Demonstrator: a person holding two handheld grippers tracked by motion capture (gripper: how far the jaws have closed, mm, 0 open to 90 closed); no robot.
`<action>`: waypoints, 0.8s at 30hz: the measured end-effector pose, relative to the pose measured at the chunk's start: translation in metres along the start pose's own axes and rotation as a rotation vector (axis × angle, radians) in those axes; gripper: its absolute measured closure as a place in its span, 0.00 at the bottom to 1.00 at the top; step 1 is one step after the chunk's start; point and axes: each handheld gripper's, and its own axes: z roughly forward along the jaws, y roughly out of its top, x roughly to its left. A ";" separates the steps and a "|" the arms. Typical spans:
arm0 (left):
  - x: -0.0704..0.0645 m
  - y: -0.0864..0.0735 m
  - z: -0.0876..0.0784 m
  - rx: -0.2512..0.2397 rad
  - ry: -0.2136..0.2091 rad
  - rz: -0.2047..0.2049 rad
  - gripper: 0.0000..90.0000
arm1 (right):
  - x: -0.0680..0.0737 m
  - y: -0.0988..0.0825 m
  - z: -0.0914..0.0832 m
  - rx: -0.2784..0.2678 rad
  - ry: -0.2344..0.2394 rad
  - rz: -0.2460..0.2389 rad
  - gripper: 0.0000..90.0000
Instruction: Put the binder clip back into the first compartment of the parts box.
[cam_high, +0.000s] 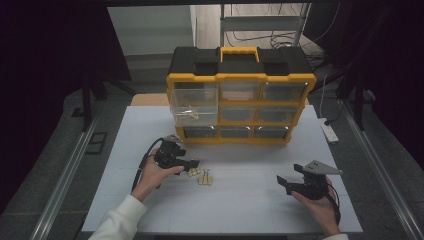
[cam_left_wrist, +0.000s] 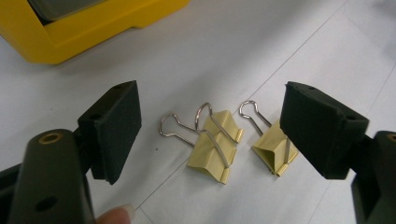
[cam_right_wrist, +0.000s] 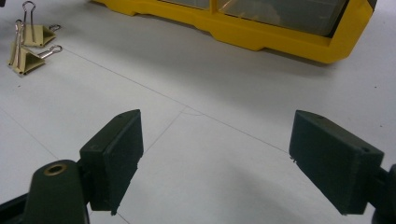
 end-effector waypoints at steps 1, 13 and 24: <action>0.002 0.000 0.001 0.005 -0.001 -0.006 0.26 | 0.000 0.000 0.000 0.000 0.000 0.000 0.20; 0.008 -0.007 0.007 0.033 -0.022 -0.014 0.58 | -0.001 0.000 -0.001 -0.001 -0.002 0.002 0.20; 0.010 -0.008 0.005 0.012 -0.142 -0.037 0.94 | 0.000 0.000 0.000 -0.001 -0.002 0.000 0.20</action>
